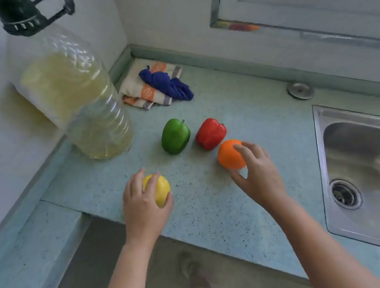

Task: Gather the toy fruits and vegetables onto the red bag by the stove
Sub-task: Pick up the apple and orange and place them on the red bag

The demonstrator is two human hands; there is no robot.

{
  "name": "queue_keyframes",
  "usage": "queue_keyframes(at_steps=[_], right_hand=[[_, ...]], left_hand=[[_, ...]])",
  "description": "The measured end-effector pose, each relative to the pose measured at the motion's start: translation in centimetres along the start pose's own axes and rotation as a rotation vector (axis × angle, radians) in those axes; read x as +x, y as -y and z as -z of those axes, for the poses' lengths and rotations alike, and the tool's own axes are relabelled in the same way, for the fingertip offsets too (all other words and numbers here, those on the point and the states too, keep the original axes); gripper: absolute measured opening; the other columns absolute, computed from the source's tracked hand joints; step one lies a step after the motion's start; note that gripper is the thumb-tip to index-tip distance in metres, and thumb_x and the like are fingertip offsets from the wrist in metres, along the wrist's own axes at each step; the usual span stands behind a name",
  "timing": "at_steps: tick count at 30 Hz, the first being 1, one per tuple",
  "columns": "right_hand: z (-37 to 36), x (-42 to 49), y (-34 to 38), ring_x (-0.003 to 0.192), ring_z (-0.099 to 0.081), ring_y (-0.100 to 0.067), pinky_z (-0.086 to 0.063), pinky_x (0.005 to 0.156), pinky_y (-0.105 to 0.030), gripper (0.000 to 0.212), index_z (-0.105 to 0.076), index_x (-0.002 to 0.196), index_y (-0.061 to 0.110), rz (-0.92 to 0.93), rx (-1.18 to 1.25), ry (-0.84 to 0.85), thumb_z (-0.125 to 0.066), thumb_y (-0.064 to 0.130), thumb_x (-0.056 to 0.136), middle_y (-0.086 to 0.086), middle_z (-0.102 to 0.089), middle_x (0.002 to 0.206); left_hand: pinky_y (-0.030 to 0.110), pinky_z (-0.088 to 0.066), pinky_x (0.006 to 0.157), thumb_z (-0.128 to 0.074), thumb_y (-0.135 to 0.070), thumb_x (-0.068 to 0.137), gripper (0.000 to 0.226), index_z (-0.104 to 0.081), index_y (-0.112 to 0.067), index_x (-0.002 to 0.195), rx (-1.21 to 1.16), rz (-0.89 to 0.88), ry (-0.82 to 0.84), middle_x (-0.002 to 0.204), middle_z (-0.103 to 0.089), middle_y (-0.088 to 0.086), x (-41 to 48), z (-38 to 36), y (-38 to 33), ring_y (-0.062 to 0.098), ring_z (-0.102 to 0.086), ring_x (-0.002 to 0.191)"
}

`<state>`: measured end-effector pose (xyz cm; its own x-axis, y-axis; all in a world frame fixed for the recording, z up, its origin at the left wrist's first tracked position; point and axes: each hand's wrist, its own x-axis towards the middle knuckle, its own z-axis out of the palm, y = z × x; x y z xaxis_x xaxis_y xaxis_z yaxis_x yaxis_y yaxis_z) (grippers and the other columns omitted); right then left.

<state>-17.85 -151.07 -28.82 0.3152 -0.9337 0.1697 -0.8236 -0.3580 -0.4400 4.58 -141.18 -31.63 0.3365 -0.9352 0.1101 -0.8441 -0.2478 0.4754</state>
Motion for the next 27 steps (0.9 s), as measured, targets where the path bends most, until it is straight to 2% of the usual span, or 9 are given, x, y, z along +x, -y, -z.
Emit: queue_keyframes(at_steps=[4,11,16,19,21,27], right_hand=[[-1.0,2.8,-0.8,0.121,-0.038,-0.034,-0.040,0.093,-0.045,0.059,-0.046,0.129,0.012,-0.064,0.002,0.021,-0.069,0.026,0.077,-0.016,-0.043,0.134],[-3.1,4.4,-2.0,0.122,-0.035,-0.033,-0.038,0.094,-0.046,0.063,-0.044,0.131,0.017,-0.073,-0.001,0.124,-0.070,0.029,0.075,-0.015,-0.039,0.136],[-3.8,3.9,-2.7,0.120,-0.036,-0.037,-0.039,0.092,-0.048,0.070,-0.043,0.132,0.016,-0.063,0.026,0.138,-0.075,0.025,0.070,-0.017,-0.037,0.136],[-3.7,3.7,-2.7,0.118,-0.037,-0.034,-0.040,0.090,-0.046,0.071,-0.041,0.132,0.016,-0.082,0.077,0.152,-0.075,0.024,0.070,-0.016,-0.036,0.133],[-3.4,3.6,-2.6,0.115,-0.038,-0.032,-0.041,0.092,-0.045,0.070,-0.042,0.131,0.016,-0.071,0.132,0.158,-0.076,0.024,0.070,-0.015,-0.037,0.130],[-1.7,2.6,-0.9,0.116,-0.038,-0.026,-0.043,0.090,-0.041,0.071,-0.040,0.132,0.019,0.047,0.240,0.186,-0.076,0.028,0.071,-0.009,-0.036,0.131]], left_hand=[[0.052,-0.035,0.099,-0.075,-0.033,0.072,0.058,-0.055,-0.011,0.123,-0.071,0.137,0.033,0.137,-0.040,0.017,1.1,-0.7,0.2,0.037,-0.035,0.125],[0.044,-0.036,0.099,-0.074,-0.038,0.072,0.068,-0.047,-0.016,0.130,-0.081,0.169,0.078,0.143,-0.031,0.010,1.8,-1.5,0.6,0.029,-0.028,0.129],[0.039,-0.037,0.097,-0.076,-0.034,0.070,0.068,-0.047,-0.017,0.130,-0.105,0.177,0.075,0.137,-0.036,0.007,1.5,-1.4,0.8,0.027,-0.033,0.124],[0.032,-0.036,0.091,-0.079,-0.029,0.068,0.066,-0.050,-0.016,0.126,-0.166,0.199,0.025,0.129,-0.043,0.005,1.1,-1.4,0.7,0.024,-0.040,0.117],[0.033,-0.039,0.088,-0.081,-0.027,0.066,0.066,-0.052,-0.015,0.124,-0.194,0.215,-0.017,0.126,-0.044,0.004,0.7,-1.4,0.3,0.023,-0.042,0.113],[0.031,-0.038,0.087,-0.080,-0.027,0.067,0.065,-0.050,-0.017,0.124,-0.296,0.272,-0.134,0.123,-0.041,-0.004,-1.3,0.0,-2.6,0.016,-0.041,0.110]])
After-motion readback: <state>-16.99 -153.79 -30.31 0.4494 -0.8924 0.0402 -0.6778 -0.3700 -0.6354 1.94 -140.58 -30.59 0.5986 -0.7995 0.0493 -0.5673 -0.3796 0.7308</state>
